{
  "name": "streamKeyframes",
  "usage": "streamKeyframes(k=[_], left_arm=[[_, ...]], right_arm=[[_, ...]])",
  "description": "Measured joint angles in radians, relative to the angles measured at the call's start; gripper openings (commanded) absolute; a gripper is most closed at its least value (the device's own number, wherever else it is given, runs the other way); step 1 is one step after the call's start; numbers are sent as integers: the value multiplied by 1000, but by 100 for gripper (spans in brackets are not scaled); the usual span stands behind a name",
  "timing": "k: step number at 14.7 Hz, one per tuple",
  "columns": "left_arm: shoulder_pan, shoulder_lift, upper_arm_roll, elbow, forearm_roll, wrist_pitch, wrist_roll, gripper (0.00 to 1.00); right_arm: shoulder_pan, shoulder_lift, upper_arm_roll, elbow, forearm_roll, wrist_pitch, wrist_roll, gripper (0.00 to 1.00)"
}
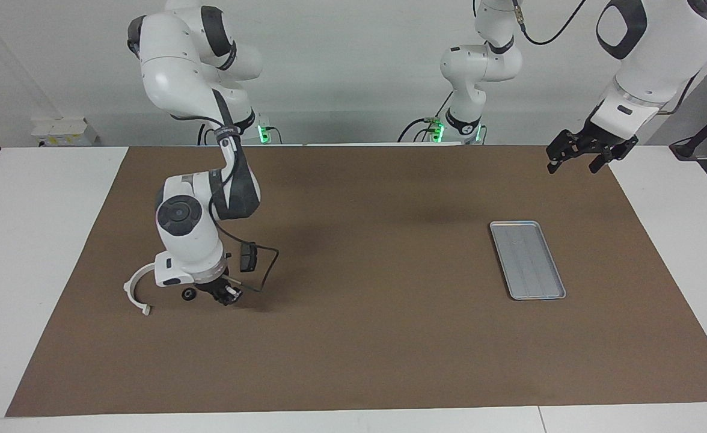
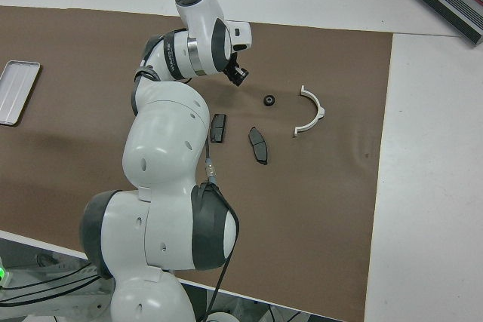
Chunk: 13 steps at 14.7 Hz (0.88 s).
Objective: Pick bearing gear from pile to tray
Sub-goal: 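Lift the black ring and carry it toward the table center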
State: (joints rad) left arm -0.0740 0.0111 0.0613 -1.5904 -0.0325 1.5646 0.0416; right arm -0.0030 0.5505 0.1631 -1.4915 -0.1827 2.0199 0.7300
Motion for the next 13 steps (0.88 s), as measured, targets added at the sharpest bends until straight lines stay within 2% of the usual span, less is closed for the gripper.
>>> streamKeyframes(k=[4,8,13], left_arm=[[0,0,0,0,0,0,0,100],[0,0,0,0,0,0,0,100],[0,0,0,0,0,0,0,100]], right_arm=[[1,-85,43,15,0,-147,-8,0],[5,-181,125,55,0,-304,-7,0],[11,-252,271,61,4,-381,104,0]])
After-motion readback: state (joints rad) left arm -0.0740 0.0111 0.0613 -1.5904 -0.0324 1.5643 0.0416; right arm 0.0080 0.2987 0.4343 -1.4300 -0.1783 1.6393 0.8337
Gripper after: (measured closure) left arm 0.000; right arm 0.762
